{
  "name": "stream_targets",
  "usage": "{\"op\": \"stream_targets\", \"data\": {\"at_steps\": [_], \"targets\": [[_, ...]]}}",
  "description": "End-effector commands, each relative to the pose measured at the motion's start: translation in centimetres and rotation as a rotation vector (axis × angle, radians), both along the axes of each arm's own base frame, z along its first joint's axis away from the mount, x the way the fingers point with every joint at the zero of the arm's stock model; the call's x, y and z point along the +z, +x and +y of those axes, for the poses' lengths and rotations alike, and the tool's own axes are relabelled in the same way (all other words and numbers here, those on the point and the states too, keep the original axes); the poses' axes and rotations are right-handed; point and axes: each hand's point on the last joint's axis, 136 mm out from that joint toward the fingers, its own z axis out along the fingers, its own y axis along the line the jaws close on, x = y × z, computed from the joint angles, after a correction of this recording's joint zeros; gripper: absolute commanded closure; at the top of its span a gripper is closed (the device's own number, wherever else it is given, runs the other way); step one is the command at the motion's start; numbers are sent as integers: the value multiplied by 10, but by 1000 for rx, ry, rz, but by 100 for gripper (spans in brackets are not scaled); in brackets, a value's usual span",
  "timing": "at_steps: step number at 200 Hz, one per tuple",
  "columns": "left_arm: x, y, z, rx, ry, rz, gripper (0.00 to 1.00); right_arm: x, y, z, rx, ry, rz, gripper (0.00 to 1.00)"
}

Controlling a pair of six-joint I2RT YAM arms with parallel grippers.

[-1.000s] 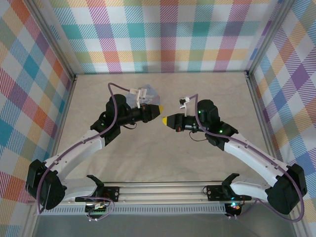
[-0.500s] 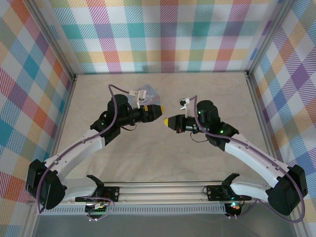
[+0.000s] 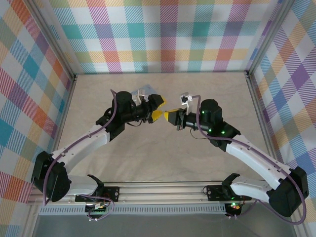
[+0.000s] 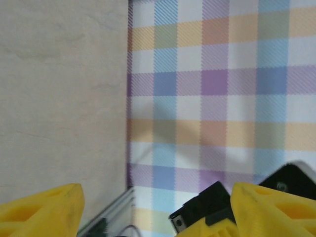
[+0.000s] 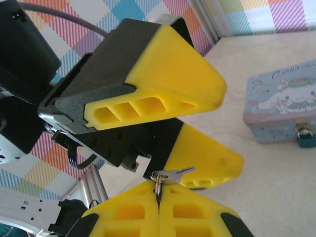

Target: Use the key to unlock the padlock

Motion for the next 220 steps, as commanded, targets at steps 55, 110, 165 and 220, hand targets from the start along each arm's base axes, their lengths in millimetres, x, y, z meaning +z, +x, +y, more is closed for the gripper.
{"op": "stream_targets", "data": {"at_steps": [55,110,165,220], "targets": [[18,2,-3,21,-197,111,35,16,11,21,55,52,-83,99],[11,4,-4,26,-189,119,52,11,6,15,40,42,-63,99],[6,7,-4,29,-181,123,68,8,3,12,35,37,-52,99],[4,7,-5,28,-174,122,81,2,3,11,32,30,-32,99]]}}
